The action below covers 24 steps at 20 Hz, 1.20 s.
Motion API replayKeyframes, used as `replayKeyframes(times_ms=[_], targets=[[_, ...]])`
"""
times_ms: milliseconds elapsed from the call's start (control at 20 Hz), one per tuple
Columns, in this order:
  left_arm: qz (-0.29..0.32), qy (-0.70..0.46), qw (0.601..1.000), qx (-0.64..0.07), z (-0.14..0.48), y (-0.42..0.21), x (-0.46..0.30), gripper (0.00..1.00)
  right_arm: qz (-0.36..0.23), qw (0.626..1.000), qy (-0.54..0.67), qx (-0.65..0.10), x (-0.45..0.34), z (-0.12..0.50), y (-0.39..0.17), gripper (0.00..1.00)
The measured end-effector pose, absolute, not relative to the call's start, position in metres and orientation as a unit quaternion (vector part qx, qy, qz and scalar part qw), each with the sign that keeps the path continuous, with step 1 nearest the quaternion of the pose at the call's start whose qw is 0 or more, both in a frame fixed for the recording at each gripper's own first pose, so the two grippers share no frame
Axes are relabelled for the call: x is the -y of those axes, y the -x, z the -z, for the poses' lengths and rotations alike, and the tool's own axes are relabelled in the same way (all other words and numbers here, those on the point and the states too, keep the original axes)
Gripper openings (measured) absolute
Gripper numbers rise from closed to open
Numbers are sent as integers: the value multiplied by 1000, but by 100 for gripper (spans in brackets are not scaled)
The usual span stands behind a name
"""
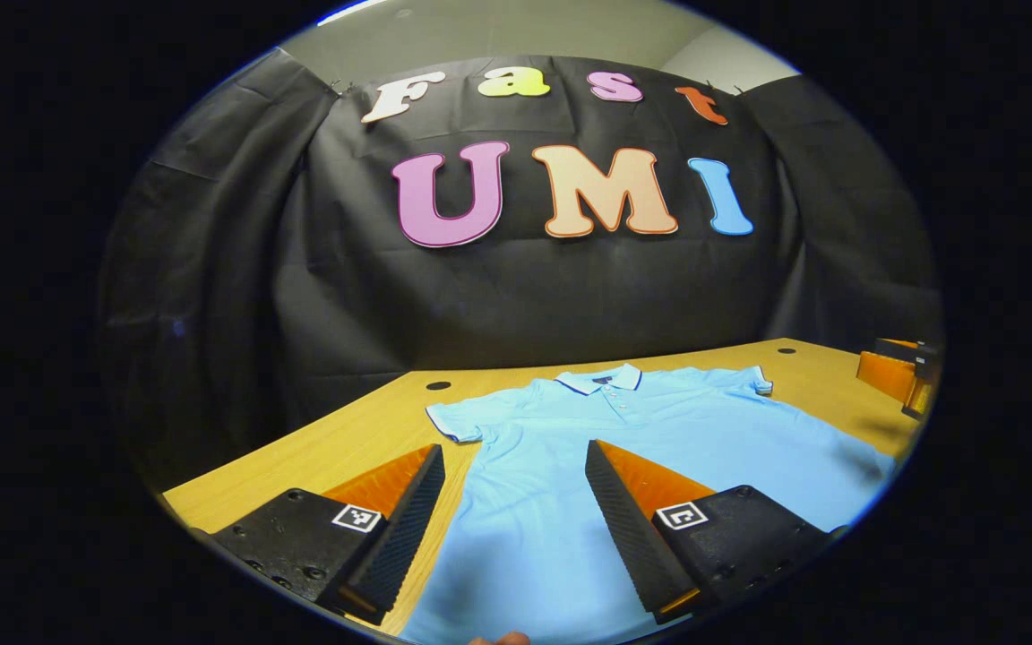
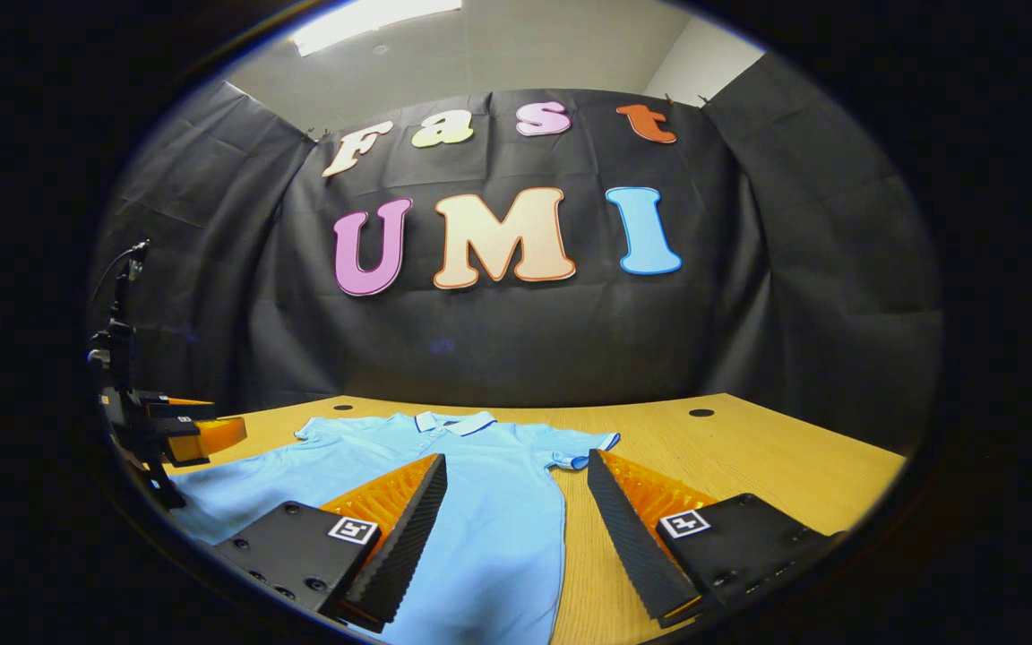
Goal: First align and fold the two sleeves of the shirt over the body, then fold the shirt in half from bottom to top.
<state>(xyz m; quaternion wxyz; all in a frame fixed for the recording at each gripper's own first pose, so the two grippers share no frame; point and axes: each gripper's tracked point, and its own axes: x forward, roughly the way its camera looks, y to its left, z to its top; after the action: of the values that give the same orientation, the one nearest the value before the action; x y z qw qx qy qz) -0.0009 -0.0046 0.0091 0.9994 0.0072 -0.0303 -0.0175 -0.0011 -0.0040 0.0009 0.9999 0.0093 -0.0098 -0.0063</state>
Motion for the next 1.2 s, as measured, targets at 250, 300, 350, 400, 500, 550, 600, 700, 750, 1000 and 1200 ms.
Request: replayKeyframes(times_ms=[250,300,350,400,500,550,600,700,750,1000,1200], targets=[[17,-5,999,31,-9,0,4,95,10,1000,-15,5,6,2,0,98],[17,-7,999,30,-9,0,5,95,10,1000,-14,6,6,1,-1,98],[19,-8,999,30,-9,0,5,95,10,1000,-12,6,5,1,-1,98],[22,-8,999,32,-10,1,6,95,9,1000,-10,7,5,1,0,98],[30,-5,999,37,-12,1,8,95,8,1000,-6,10,3,0,1,98],[31,-4,999,39,-12,2,8,95,7,1000,-2,14,2,-2,2,98],[31,-3,999,39,-12,1,7,95,7,1000,2,20,1,-4,4,98],[29,-1,999,38,-11,1,6,95,5,1000,14,22,-3,-3,2,98],[28,0,999,40,-12,2,6,95,3,1000,19,25,-5,-4,4,98],[21,7,999,40,-11,1,3,95,-3,1000,4,8,-3,2,0,99],[21,7,999,41,-11,0,3,95,-8,999,-22,-39,1,19,-11,99]])
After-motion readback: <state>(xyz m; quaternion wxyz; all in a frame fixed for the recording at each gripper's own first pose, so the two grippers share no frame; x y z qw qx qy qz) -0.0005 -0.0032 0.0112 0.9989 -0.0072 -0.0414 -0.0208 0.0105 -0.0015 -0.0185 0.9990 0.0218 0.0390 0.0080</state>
